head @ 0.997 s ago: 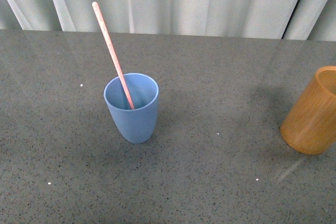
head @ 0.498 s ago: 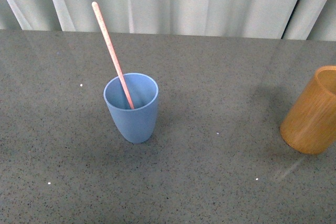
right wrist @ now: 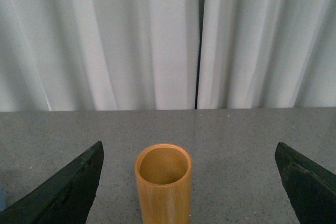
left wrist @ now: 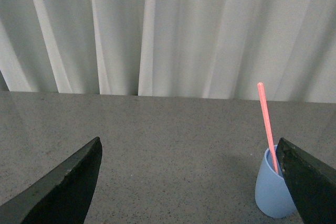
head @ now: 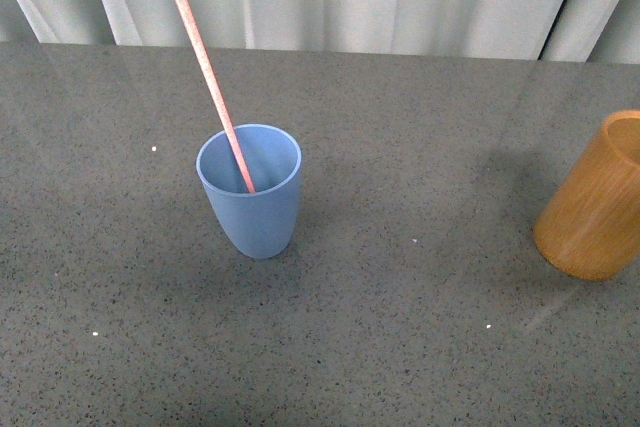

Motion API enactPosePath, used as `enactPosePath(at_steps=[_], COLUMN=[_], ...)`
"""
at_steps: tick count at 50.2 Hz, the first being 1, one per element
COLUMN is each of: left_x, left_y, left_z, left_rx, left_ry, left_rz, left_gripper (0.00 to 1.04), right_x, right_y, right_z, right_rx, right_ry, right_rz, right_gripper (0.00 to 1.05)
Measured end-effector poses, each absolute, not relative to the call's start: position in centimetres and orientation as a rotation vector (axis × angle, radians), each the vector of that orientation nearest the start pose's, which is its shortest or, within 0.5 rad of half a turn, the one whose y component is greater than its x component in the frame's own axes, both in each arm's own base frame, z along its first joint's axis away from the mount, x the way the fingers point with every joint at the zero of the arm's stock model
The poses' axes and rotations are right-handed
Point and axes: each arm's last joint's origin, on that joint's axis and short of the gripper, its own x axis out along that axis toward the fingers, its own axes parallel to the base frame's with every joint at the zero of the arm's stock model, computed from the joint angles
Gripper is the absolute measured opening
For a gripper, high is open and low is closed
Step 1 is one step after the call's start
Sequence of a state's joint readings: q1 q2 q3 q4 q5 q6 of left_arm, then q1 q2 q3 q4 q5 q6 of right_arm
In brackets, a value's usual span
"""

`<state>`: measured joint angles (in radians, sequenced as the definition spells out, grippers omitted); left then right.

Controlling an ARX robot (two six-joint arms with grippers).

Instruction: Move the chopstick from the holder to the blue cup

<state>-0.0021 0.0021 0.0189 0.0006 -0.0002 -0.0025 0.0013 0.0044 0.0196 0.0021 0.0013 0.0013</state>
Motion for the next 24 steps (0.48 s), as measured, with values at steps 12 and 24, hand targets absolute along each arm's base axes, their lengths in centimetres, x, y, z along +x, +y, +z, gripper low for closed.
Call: enactPosePath(at_steps=[12,24], left_x=[9.67,9.66], left_y=[-0.02,-0.02], left_z=[16.97,16.98], left_rx=[-0.002,-0.002], left_ry=[-0.017,-0.017], left_rz=[-0.002,-0.002], left_gripper=[0.98,0.98], right_x=[9.67,9.67], right_y=[0.01,0.01], right_z=[17.01,17.01], right_rx=[0.001,0.001], right_ry=[-0.017,-0.018], right_rz=[0.000,0.000], right_gripper=[0.95,0.95])
